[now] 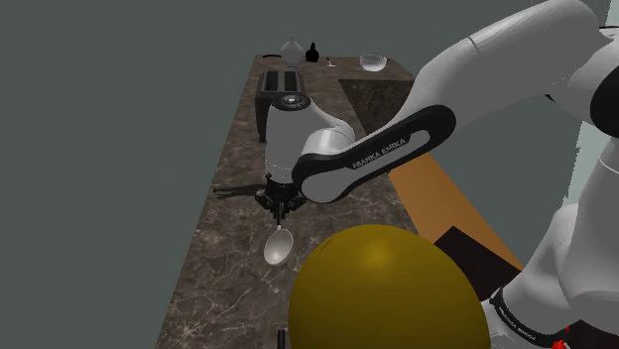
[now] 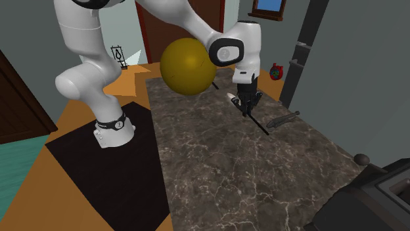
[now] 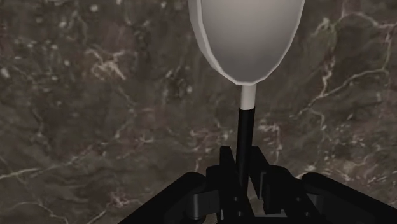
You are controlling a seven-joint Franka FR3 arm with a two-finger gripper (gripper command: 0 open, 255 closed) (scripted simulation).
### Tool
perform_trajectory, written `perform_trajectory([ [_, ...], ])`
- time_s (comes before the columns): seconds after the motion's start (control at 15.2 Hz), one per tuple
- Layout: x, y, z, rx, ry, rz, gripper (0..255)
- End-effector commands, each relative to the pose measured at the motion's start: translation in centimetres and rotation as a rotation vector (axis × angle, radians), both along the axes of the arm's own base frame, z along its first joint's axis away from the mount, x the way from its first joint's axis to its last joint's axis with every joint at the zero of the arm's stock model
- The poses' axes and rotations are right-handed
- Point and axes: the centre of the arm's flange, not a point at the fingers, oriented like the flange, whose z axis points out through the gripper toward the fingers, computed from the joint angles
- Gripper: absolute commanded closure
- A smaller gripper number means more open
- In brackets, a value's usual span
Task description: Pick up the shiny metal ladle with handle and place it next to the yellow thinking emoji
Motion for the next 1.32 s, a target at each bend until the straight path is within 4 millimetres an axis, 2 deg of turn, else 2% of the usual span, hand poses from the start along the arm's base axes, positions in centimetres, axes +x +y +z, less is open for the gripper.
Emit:
perform_trajectory([
  [0.0, 0.0, 0.0, 0.0, 0.0, 0.0, 0.0, 255],
  [0.07, 0.0, 0.0, 0.0, 0.0, 0.0, 0.0, 255],
  [0.13, 0.0, 0.0, 0.0, 0.0, 0.0, 0.0, 0],
  [0.46, 0.0, 0.0, 0.0, 0.0, 0.0, 0.0, 0],
  [0.73, -0.7, -0.1, 4.9, 0.0, 0.0, 0.0, 0],
  [1.25, -0.7, -0.1, 4.9, 0.0, 0.0, 0.0, 0],
])
